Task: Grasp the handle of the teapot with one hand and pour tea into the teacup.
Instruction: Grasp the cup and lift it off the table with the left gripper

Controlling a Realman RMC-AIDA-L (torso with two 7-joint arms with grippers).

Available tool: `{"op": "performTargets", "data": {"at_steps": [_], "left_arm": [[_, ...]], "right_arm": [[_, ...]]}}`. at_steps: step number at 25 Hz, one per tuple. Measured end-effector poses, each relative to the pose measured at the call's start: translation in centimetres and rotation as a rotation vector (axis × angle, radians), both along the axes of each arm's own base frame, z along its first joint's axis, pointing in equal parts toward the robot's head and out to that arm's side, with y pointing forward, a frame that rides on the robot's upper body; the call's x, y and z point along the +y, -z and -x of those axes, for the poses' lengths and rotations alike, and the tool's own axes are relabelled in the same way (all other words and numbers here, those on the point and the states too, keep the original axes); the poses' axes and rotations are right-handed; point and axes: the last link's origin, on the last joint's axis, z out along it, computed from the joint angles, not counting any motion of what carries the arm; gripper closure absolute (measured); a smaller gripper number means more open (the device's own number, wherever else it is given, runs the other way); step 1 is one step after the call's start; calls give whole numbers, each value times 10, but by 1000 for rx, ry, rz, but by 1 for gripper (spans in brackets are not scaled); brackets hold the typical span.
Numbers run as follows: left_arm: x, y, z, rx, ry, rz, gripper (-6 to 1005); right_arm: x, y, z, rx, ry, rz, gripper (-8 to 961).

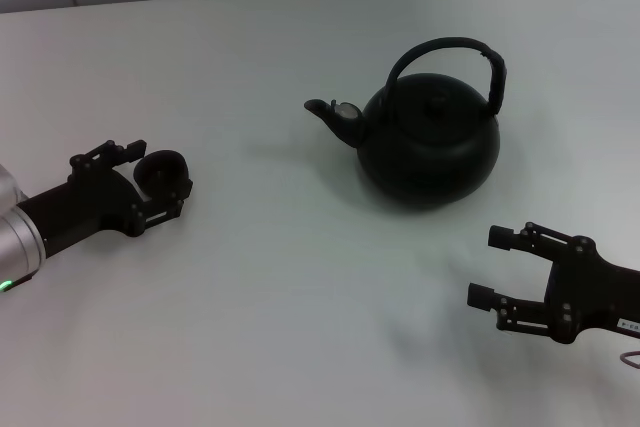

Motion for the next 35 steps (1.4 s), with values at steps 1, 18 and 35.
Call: {"op": "performTargets", "data": {"at_steps": [1,18,35], "left_arm": [[1,0,0,1,-4,-1,217],[3,1,0,4,-18,3,229],[3,0,1,8,-18,-2,311]], "right_arm": [[0,0,0,0,0,0,119],[0,0,0,0,0,0,120],[0,-1,1,4,-4,1,119]]}}
